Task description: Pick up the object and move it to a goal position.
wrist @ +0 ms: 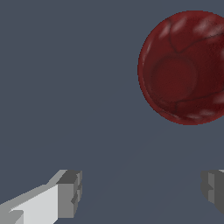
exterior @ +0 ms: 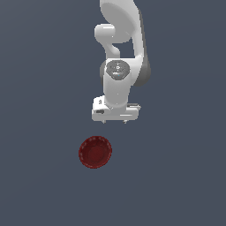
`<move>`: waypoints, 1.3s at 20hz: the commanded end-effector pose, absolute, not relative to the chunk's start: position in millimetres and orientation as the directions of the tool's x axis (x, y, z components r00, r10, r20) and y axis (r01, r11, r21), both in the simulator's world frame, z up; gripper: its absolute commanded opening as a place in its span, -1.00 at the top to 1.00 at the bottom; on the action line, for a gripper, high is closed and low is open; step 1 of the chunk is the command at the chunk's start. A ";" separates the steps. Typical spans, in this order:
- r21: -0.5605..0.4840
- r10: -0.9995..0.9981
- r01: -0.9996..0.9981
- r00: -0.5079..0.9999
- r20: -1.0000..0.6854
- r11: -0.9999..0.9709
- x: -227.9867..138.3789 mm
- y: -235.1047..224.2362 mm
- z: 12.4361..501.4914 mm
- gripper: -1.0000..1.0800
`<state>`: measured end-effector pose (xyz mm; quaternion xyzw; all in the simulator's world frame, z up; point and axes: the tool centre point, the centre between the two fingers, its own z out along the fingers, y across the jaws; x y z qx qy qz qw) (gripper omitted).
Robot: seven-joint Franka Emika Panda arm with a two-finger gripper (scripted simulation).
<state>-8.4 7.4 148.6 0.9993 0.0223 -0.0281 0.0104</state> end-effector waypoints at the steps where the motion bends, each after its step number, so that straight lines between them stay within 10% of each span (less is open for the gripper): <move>1: 0.019 0.044 0.045 0.997 -0.057 -0.999 -8.4 7.4 148.6 -0.23; 26: 0.100 0.111 0.122 0.987 -0.114 -0.987 18.3 13.6 132.0 -0.23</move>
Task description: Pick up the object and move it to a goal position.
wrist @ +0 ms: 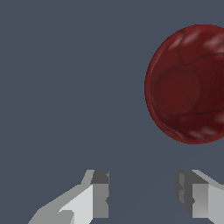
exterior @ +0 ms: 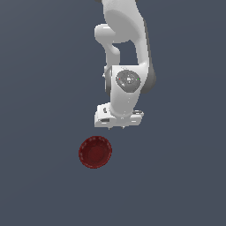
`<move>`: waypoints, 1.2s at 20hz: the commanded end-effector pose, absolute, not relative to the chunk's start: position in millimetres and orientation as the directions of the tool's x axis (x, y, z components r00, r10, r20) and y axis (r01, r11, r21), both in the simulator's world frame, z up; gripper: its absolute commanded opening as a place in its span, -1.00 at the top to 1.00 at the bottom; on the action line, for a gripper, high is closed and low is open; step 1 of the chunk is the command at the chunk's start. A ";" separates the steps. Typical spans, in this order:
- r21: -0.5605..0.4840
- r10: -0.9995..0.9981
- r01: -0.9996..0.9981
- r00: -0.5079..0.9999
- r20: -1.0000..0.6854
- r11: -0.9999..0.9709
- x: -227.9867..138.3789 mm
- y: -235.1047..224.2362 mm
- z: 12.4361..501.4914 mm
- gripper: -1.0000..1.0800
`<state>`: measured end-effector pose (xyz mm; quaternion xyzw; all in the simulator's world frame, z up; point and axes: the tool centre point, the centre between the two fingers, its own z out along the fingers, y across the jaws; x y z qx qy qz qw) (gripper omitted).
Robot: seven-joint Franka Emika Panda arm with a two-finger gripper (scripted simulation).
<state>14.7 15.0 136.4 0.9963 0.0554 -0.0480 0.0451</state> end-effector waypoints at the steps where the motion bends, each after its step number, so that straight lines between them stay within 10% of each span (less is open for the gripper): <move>1: 0.113 0.114 0.128 0.986 -0.123 -0.985 21.1 12.4 128.8 -0.23; 24: 0.433 0.142 0.272 0.941 -0.308 -0.859 71.1 -8.6 70.8 -0.23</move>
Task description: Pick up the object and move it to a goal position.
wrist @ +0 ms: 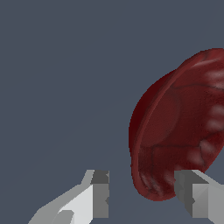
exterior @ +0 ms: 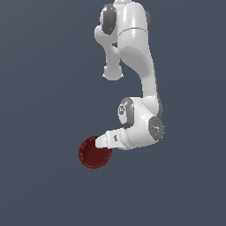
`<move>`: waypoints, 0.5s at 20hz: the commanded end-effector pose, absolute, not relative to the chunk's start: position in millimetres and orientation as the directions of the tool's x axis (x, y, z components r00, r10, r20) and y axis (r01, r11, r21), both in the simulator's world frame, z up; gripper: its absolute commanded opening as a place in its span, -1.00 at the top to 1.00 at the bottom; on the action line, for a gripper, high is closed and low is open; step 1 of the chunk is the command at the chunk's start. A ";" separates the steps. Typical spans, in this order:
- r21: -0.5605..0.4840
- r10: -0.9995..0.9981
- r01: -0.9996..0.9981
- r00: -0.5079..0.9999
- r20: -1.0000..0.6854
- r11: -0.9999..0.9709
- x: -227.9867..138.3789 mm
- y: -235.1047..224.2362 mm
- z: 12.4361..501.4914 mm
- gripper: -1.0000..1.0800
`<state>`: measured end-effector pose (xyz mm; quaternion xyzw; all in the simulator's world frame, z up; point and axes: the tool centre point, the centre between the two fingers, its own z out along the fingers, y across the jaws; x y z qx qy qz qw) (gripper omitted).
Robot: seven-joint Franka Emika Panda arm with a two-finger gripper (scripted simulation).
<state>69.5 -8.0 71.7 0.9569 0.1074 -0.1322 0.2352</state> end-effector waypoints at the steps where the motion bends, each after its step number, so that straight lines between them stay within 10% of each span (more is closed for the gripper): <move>1: 0.438 0.142 0.274 0.940 -0.310 -0.856 71.6 -8.7 70.3 -0.23; 10: 0.443 0.142 0.277 0.939 -0.313 -0.853 70.8 -12.0 63.7 -0.23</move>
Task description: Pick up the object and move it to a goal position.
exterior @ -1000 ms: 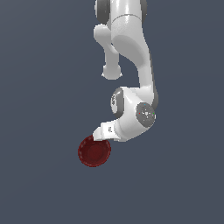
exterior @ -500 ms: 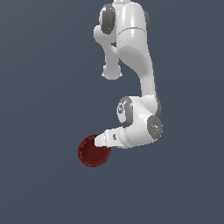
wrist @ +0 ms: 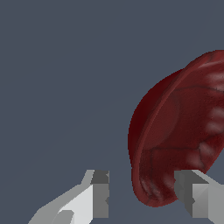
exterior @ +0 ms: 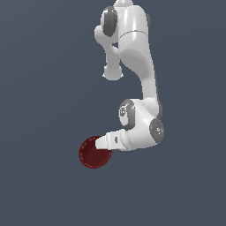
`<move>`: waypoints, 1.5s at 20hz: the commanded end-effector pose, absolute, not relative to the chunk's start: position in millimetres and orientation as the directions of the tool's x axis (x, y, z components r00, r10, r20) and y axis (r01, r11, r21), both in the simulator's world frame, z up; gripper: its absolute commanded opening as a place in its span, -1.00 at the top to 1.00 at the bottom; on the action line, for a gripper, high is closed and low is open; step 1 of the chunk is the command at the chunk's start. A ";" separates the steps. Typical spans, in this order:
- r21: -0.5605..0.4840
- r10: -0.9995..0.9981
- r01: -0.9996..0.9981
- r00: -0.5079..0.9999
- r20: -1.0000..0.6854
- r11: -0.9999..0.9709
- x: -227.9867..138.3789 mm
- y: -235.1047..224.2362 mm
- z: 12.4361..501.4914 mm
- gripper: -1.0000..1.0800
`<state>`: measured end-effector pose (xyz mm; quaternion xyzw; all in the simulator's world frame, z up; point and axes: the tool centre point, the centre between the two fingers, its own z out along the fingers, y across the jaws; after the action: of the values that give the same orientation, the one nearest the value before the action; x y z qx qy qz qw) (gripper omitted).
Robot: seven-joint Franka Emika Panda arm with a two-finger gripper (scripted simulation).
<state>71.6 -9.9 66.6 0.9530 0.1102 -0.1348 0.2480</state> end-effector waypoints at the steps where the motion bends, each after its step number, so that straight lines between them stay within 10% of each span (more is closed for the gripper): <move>1: 0.444 0.142 0.277 0.939 -0.313 -0.852 70.0 -13.9 60.5 -0.23; 8: 0.445 0.142 0.278 0.939 -0.313 -0.851 65.7 -24.0 44.3 -0.23; 9: 0.445 0.142 0.278 0.939 -0.313 -0.851 65.7 -24.0 44.3 1.00; 30: 0.446 0.142 0.277 0.939 -0.312 -0.851 54.5 -25.1 56.0 1.00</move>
<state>56.4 -24.9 51.7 0.9524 0.1103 -0.1364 0.2494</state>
